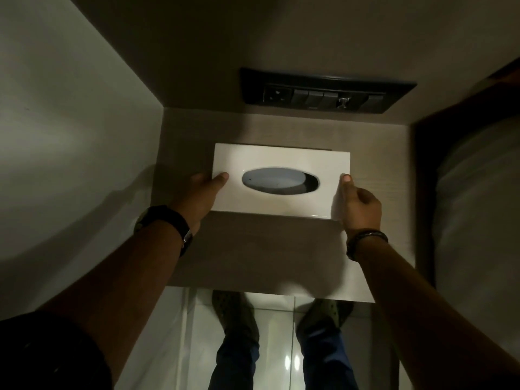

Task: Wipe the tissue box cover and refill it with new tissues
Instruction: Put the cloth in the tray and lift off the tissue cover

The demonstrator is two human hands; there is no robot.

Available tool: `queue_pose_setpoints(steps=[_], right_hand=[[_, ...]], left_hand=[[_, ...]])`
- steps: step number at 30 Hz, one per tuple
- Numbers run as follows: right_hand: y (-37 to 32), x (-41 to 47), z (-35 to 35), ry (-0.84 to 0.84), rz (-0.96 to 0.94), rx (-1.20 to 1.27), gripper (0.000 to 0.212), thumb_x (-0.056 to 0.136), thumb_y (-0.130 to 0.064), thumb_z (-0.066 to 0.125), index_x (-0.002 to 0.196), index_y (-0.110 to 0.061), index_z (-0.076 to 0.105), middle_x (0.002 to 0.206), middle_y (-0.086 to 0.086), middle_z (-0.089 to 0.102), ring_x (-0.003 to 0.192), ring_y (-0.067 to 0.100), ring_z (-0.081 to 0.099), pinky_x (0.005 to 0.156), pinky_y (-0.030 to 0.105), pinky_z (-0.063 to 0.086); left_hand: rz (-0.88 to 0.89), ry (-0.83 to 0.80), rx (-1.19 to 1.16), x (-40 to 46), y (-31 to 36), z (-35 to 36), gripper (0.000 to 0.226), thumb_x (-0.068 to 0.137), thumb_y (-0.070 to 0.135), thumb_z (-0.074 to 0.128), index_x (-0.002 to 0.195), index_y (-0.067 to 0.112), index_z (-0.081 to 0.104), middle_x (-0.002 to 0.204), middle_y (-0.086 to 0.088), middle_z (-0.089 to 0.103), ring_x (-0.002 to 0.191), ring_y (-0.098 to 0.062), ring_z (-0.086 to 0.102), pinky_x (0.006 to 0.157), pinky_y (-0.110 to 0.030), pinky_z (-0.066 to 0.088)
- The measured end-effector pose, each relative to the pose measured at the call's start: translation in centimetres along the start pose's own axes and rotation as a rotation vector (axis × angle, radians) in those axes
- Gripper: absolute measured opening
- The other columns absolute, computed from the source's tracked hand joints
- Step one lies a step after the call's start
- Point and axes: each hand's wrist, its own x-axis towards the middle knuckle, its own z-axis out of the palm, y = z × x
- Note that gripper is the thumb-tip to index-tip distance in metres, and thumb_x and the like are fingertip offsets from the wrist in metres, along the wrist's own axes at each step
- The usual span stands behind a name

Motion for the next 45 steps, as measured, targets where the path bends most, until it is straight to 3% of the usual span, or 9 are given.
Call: queue_pose_setpoints(steps=[7,11,19,22,25,30,35,41,45], right_hand=[[0.6,0.0,0.2,0.076,0.016,-0.013,0.057,0.081,-0.058,0.064,0.052,-0.012,0.048,0.051,0.002,0.041,0.055,0.016,0.041,0.056,0.025,0.039],[0.7,0.0,0.1,0.025,-0.080,-0.024,0.053,0.089,-0.051,0.059,0.073,0.000,0.062,0.061,0.002,0.051,0.061,0.013,0.048,0.066,0.025,0.042],[0.2,0.5,0.1,-0.081,-0.072,0.052,0.023,0.094,-0.040,0.056,0.078,-0.025,0.063,0.078,-0.011,0.062,0.075,0.000,0.056,0.067,0.018,0.043],[-0.4,0.7,0.3,-0.107,-0.028,0.112,0.024,0.093,-0.039,0.055,0.078,-0.024,0.067,0.079,-0.014,0.062,0.078,0.002,0.057,0.071,0.019,0.044],[-0.7,0.3,0.5,-0.116,0.008,0.206,0.034,0.092,-0.033,0.051,0.064,-0.018,0.062,0.070,-0.007,0.057,0.076,0.014,0.055,0.078,0.031,0.045],[-1.3,-1.3,-0.2,0.063,-0.040,0.097,0.046,0.091,-0.039,0.055,0.061,-0.003,0.054,0.066,0.004,0.052,0.066,0.014,0.050,0.071,0.032,0.045],[-1.1,-6.2,-3.2,0.046,-0.183,0.119,0.047,0.092,-0.046,0.051,0.052,-0.022,0.050,0.056,0.004,0.043,0.057,0.026,0.043,0.058,0.038,0.043],[3.9,-11.4,-6.3,-0.055,0.021,-0.019,0.021,0.091,-0.045,0.058,0.074,-0.044,0.070,0.077,-0.019,0.069,0.079,0.009,0.065,0.073,0.036,0.055],[6.7,-12.6,-5.9,-0.146,0.133,-0.059,0.028,0.092,-0.038,0.058,0.109,-0.020,0.071,0.096,-0.006,0.070,0.093,0.016,0.065,0.083,0.036,0.056]], left_hand=[[0.012,-0.001,-0.017,0.3,-0.5,0.1,0.017,0.091,0.042,0.059,0.084,0.027,0.057,0.091,-0.001,0.063,0.101,-0.030,0.062,0.097,-0.049,0.049],[0.031,-0.031,0.011,0.4,-0.6,-0.1,0.016,0.092,0.044,0.057,0.086,0.029,0.057,0.104,-0.006,0.065,0.106,-0.029,0.061,0.100,-0.051,0.047],[0.083,-0.023,-0.029,-0.1,-1.1,0.1,0.009,0.093,0.039,0.058,0.094,0.031,0.059,0.102,-0.003,0.066,0.097,-0.021,0.064,0.089,-0.043,0.053],[0.093,-0.034,-0.050,-0.5,-0.9,0.0,0.007,0.093,0.037,0.058,0.096,0.032,0.059,0.095,0.004,0.064,0.085,-0.012,0.062,0.072,-0.031,0.051],[0.064,-0.022,-0.050,-1.0,-0.4,0.2,0.013,0.092,0.040,0.058,0.102,0.031,0.058,0.103,0.000,0.064,0.092,-0.017,0.062,0.081,-0.037,0.052],[0.072,-0.036,-0.037,-3.0,0.4,0.5,0.007,0.095,0.037,0.055,0.088,0.035,0.058,0.103,-0.001,0.065,0.099,-0.023,0.062,0.096,-0.049,0.050],[0.169,0.079,-0.109,-6.5,-0.1,0.4,0.009,0.093,0.036,0.057,0.086,0.041,0.061,0.098,0.004,0.067,0.095,-0.022,0.065,0.084,-0.042,0.055],[0.006,0.084,-0.072,-11.3,-6.2,-0.1,0.009,0.087,0.037,0.062,0.092,0.044,0.058,0.097,0.002,0.067,0.087,-0.019,0.065,0.066,-0.031,0.050],[-0.072,0.107,-0.080,-12.0,-9.9,0.1,0.014,0.089,0.032,0.061,0.102,0.035,0.059,0.099,0.003,0.065,0.093,-0.021,0.062,0.070,-0.032,0.050]])
